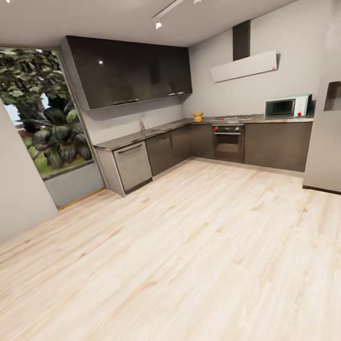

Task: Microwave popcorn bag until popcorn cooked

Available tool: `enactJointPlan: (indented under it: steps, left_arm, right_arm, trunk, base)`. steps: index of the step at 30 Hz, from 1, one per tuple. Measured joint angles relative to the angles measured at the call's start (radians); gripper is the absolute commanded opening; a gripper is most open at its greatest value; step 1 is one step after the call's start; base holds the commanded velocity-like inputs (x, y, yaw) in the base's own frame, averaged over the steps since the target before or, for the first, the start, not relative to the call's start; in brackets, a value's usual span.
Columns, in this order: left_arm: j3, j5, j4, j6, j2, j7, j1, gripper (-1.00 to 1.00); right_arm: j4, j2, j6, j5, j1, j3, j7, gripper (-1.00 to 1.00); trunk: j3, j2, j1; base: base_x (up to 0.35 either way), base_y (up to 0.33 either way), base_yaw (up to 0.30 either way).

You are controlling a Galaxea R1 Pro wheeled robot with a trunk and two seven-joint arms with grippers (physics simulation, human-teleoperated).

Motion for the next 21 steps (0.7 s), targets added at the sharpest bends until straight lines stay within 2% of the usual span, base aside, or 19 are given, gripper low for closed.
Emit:
enactJointPlan:
  steps: [16, 21]
  left_arm:
    - [0.000, 0.000, 0.000, 0.000, 0.000, 0.000, 0.000, 1.00]
    - [-0.001, 0.000, 0.000, 0.000, 0.000, 0.000, 0.000, 1.00]
  right_arm:
    - [0.000, 0.000, 0.000, 0.000, 0.000, 0.000, 0.000, 1.00]
    - [0.000, 0.000, 0.000, 0.000, 0.000, 0.000, 0.000, 1.00]
  trunk:
    - [0.000, 0.000, 0.000]
    - [0.000, 0.000, -0.001]
  base:
    - [0.001, 0.000, -0.155]
    - [0.201, 0.000, -0.152]
